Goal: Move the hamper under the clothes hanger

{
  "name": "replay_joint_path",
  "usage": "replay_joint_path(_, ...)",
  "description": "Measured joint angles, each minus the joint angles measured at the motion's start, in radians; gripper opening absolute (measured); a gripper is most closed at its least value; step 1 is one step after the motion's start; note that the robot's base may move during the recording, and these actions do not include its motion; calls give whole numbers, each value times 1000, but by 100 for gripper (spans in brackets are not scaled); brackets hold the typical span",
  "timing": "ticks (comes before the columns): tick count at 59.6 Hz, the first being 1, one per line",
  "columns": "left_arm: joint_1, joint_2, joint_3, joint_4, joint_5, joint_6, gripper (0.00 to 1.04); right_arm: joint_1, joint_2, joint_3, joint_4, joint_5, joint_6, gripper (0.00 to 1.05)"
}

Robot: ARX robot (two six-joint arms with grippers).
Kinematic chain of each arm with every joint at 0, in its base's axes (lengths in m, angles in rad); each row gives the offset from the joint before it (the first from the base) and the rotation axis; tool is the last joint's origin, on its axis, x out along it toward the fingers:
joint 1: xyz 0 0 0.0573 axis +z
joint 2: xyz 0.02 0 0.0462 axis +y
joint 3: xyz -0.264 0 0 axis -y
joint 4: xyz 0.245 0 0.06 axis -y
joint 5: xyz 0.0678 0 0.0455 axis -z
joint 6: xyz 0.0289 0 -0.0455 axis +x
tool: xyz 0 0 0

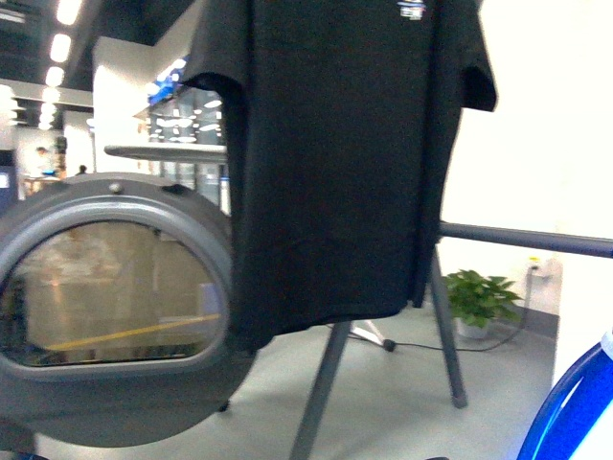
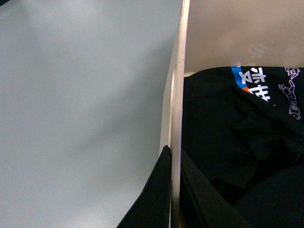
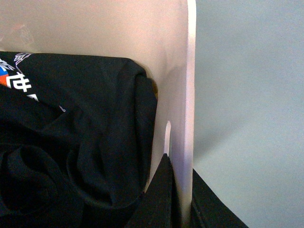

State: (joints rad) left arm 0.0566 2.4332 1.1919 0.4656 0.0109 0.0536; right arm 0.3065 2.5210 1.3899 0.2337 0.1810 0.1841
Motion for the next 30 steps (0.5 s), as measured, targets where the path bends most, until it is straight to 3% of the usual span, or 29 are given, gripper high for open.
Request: replay_joint_path(30, -2, 0, 0, 0, 6, 0, 4, -5, 0, 0, 0, 3, 0, 3)
